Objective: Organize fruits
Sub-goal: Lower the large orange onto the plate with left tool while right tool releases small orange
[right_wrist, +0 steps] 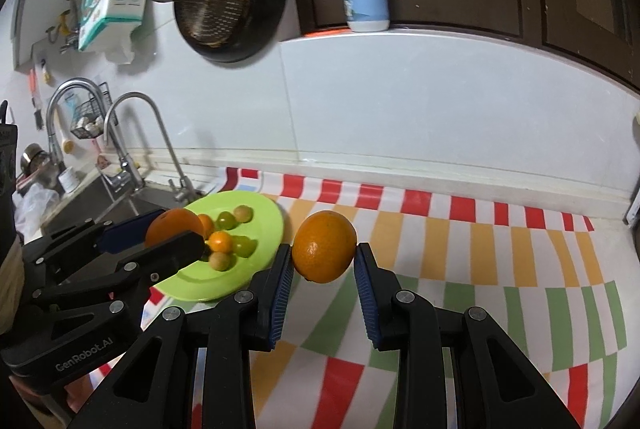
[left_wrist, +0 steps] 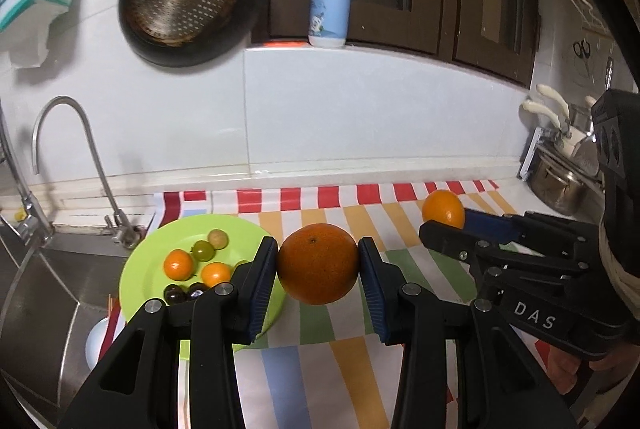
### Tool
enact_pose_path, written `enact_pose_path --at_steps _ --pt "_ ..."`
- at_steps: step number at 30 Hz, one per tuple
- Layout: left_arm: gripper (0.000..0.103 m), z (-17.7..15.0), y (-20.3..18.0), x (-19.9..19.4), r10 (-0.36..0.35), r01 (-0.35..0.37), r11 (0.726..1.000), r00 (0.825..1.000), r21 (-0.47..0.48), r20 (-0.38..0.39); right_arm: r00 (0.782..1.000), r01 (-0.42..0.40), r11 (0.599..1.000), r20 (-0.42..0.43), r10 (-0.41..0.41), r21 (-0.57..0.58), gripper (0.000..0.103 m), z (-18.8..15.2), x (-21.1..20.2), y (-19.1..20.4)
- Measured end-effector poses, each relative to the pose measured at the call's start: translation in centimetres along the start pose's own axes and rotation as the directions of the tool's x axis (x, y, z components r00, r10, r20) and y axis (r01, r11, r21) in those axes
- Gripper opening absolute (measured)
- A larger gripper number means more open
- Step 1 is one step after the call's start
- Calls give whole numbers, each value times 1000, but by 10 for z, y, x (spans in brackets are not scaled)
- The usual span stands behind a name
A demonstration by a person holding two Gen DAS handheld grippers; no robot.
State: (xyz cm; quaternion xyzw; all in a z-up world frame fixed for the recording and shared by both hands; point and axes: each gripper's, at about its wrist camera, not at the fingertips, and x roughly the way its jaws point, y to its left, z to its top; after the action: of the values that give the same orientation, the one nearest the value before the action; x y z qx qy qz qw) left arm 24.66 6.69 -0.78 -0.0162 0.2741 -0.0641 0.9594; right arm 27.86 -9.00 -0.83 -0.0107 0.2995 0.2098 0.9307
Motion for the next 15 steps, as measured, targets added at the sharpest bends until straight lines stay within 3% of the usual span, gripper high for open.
enact_pose_path --at_steps 15 --pt "41 -2 39 -24 105 -103 994 994 -37 44 995 -91 991 25 94 -100 32 17 9 47"
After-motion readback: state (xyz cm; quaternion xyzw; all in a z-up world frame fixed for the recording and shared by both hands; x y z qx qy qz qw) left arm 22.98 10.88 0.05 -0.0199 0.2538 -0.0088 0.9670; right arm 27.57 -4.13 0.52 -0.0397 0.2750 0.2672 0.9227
